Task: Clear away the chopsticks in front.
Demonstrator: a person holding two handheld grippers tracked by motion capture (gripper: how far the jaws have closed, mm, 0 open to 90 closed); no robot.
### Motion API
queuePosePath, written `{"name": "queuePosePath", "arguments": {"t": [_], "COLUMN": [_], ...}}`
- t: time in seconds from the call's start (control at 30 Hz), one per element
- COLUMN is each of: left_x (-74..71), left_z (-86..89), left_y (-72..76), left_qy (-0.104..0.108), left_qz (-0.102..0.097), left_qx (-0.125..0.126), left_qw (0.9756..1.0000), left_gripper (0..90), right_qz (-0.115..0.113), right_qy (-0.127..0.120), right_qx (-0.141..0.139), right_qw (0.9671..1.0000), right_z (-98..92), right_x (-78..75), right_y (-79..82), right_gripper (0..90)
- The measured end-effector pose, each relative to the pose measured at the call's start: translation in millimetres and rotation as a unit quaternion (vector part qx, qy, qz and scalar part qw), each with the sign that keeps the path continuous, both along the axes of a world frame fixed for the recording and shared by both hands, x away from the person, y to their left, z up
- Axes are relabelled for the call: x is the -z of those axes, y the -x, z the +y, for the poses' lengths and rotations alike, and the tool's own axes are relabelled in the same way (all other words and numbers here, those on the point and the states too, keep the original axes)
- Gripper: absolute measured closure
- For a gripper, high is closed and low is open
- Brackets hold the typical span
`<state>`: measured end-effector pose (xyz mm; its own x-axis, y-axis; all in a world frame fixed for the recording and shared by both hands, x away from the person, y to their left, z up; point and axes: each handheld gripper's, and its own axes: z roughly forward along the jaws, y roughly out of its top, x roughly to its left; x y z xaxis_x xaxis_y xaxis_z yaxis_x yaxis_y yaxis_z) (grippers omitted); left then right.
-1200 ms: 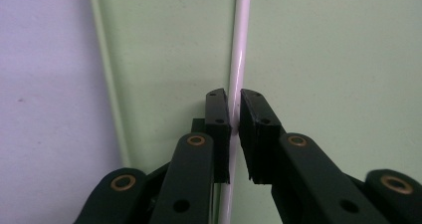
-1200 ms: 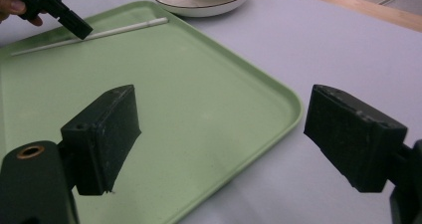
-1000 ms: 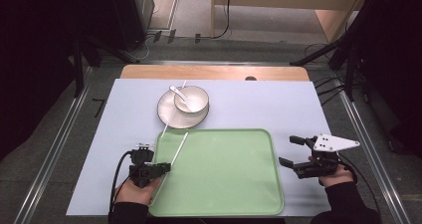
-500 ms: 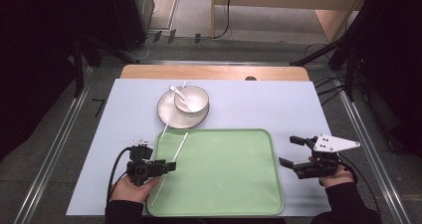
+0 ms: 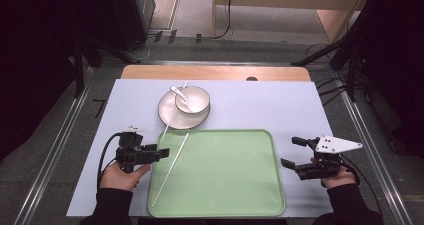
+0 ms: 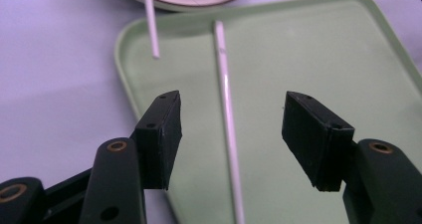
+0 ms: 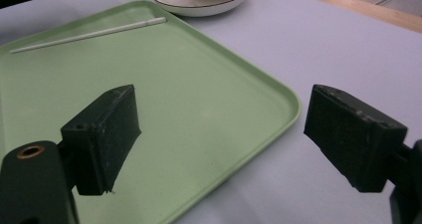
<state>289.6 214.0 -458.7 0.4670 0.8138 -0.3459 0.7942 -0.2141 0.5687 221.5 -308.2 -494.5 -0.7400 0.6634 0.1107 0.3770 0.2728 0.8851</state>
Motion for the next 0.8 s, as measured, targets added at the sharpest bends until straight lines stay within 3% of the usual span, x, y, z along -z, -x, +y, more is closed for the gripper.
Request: {"name": "queuePosePath", "arguments": {"t": [0.23, 0.37, 0.6, 0.63, 0.8], "left_x": [-12.2, -16.1, -22.1, -23.7, -23.3], "left_z": [3.9, 4.3, 3.0, 3.1, -2.2], "left_y": [-27.7, -43.0, -74.2, -83.9, -99.1], "left_qy": [-0.022, -0.017, -0.025, -0.018, -0.024], "left_qz": [-0.005, -0.014, -0.014, -0.008, -0.008], "left_qx": [0.011, 0.01, 0.022, 0.022, 0.032], "left_qw": [0.9997, 0.9997, 0.9993, 0.9996, 0.9992], "left_gripper": [38.0, 37.5, 37.2, 37.3, 37.3], "right_qz": [0.0, 0.002, 0.003, 0.002, 0.005], "right_qy": [0.002, 0.002, 0.003, 0.002, 0.002], "right_qx": [0.002, 0.007, 0.016, 0.019, 0.021], "right_qw": [1.0, 1.0, 0.9999, 0.9998, 0.9998], "right_z": [-1.7, -2.9, -6.4, -7.5, -7.9], "right_x": [0.4, 0.7, 1.0, 1.4, 1.8], "right_y": [2.2, 4.2, 6.6, 6.5, 6.0], "right_gripper": [14.4, 14.4, 14.4, 14.4, 14.4]}}
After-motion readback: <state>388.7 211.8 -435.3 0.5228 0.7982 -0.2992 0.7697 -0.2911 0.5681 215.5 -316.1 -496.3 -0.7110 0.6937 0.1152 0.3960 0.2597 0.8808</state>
